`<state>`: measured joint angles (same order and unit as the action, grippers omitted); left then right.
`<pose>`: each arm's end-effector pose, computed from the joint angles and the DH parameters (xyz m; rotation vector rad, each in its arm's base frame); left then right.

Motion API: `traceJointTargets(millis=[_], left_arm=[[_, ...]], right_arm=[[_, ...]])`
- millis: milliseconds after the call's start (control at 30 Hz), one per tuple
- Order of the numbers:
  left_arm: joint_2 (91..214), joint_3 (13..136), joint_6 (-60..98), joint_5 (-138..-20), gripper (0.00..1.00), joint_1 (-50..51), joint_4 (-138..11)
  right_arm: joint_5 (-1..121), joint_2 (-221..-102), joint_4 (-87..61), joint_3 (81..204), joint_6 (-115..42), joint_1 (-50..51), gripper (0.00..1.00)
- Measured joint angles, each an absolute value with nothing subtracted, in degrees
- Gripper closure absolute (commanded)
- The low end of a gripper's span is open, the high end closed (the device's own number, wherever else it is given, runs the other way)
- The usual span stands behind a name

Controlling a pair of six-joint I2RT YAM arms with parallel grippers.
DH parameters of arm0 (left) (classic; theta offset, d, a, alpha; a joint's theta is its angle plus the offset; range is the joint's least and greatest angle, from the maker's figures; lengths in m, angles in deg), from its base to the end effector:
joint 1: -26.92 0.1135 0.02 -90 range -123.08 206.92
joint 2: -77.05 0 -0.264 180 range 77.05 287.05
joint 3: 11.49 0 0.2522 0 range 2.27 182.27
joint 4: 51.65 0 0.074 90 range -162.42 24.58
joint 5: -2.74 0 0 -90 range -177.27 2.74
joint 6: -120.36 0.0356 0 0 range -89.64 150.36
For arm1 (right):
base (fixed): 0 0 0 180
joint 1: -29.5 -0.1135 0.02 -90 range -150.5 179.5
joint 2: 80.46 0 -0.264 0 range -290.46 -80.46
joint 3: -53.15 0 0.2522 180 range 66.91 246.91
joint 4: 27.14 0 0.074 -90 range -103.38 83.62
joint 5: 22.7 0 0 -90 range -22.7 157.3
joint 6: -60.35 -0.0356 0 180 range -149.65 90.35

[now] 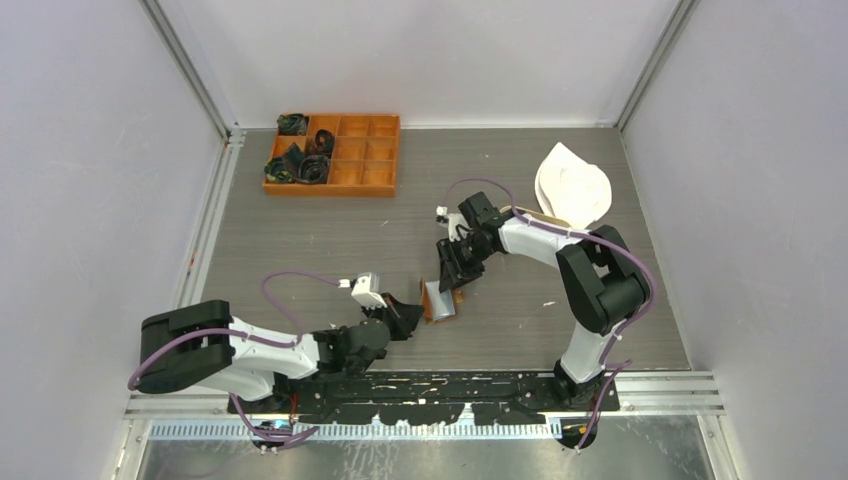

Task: Put the credit cards into the card holder
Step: Turn over the card slot in the card holder.

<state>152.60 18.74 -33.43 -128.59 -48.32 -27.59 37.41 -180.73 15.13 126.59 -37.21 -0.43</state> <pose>0.0801 -0.2119 0.1533 -0.2986 1.9424 -0.9680 0.2767 0.1798 0.1615 -0.6867 2.7535 0.8844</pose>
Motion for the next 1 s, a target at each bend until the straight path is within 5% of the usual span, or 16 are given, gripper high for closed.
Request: traceJointTargets(millis=[1000], left_arm=[[150.5,15.7,-35.4,-128.0,1.0,-47.9,-28.4]], right_arm=[[15.5,-182.8,1.5,122.2,-51.8,0.0,0.58]])
